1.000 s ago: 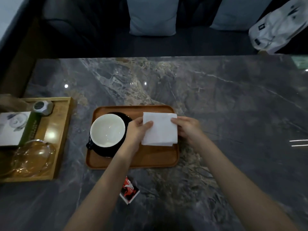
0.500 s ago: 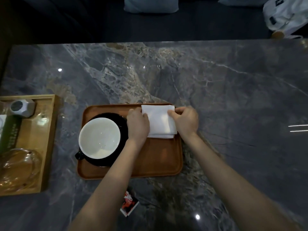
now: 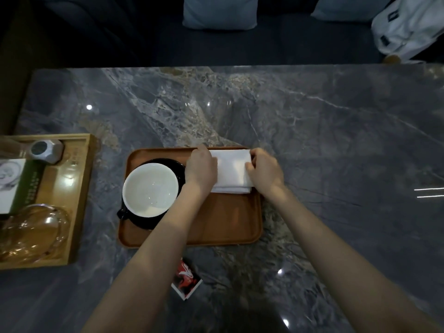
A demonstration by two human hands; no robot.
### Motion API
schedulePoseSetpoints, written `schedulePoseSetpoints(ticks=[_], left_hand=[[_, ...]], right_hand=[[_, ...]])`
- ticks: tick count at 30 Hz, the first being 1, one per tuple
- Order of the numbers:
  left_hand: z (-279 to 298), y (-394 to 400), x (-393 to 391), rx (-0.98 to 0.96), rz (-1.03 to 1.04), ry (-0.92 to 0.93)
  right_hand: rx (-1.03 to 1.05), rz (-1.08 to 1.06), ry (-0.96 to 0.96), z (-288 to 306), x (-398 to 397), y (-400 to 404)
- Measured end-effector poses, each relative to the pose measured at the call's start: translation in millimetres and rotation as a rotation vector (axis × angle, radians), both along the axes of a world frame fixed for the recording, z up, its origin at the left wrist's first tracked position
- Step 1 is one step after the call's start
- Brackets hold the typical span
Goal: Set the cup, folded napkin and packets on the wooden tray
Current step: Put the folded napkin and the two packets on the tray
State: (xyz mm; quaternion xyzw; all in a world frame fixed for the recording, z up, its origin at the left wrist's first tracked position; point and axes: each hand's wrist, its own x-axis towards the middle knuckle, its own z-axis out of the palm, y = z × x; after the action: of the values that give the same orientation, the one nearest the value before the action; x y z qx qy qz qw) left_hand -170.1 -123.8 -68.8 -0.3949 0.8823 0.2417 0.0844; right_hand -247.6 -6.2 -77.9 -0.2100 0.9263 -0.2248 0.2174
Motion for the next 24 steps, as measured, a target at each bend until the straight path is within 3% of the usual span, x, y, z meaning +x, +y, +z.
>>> schedulePoseSetpoints(ticks=[5, 11, 14, 19, 24], left_hand=[[23, -3, 12, 0.102, -0.023, 0.019], [81, 0, 69, 0.174, -0.125, 0.235], [92, 3, 109, 0.191, -0.191, 0.177], [78, 13, 179, 0.160, -0.065, 0.160], [32, 33, 253, 0.066, 0.086, 0.217]], right_hand=[[0.057, 0.070, -0.117, 21, 9, 9], [-0.120, 0.150, -0.103, 61, 59, 23], [-0.199, 0.224, -0.115, 73, 93, 29], [-0.232, 0.362, -0.127, 61, 154, 39], [-0.122, 0.461, -0.072, 32, 203, 48]])
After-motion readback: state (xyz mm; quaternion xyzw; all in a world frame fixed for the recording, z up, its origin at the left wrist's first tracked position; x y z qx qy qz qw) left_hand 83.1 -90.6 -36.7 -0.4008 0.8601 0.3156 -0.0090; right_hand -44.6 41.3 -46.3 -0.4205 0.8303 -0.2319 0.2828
